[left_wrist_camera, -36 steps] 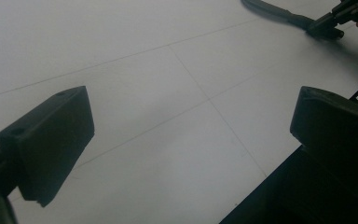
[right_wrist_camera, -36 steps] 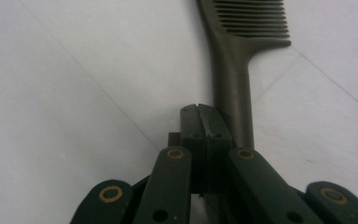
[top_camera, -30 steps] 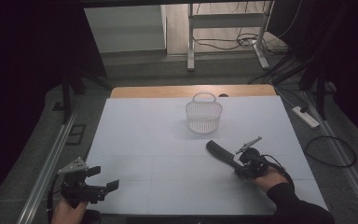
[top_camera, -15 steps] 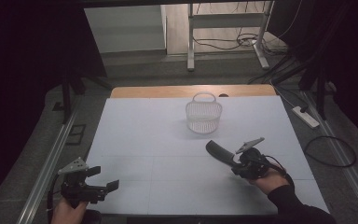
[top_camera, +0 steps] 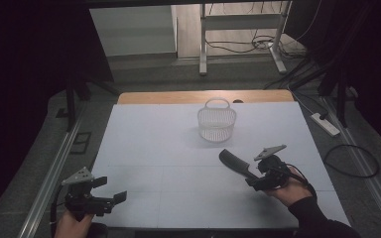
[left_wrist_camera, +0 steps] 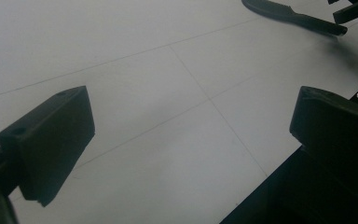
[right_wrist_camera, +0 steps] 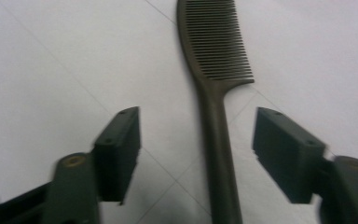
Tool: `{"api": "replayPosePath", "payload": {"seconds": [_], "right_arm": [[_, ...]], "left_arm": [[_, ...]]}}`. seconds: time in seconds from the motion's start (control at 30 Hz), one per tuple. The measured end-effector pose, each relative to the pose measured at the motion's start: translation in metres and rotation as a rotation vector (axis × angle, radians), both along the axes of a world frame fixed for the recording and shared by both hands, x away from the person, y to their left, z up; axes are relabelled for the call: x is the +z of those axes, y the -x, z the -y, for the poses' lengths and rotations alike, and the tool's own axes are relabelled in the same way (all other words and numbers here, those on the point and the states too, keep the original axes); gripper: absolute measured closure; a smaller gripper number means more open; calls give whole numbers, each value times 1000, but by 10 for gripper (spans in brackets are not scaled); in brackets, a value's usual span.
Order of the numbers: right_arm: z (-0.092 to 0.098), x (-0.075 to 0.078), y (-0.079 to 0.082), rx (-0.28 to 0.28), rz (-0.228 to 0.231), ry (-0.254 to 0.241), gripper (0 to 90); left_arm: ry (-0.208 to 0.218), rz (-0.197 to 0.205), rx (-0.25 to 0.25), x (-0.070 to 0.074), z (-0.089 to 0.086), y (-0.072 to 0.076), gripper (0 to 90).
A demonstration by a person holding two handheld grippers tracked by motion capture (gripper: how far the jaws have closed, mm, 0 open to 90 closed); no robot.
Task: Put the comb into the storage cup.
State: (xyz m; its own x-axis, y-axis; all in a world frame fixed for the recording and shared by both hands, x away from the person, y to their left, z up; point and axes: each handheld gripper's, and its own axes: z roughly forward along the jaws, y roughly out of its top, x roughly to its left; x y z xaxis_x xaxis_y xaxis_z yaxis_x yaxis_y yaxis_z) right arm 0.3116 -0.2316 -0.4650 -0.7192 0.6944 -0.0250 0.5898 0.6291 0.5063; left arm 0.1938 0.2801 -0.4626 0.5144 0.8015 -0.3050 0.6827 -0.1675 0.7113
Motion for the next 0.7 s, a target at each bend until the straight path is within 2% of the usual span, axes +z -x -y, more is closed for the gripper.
{"api": "replayPosePath", "payload": {"seconds": [0.1, 0.23, 0.3, 0.7], "right_arm": [[2, 0, -2, -5, -8, -3, 242], [5, 1, -2, -16, -21, -31, 169], [6, 1, -3, -23, -13, -38, 131], [11, 0, -5, -37, 0, -36, 16]], "left_arm": [[1, 0, 0, 0, 0, 0, 5], [0, 0, 0, 0, 0, 0, 6], [0, -1, 0, 0, 0, 0, 6], [0, -1, 1, 0, 0, 0, 6]]}}
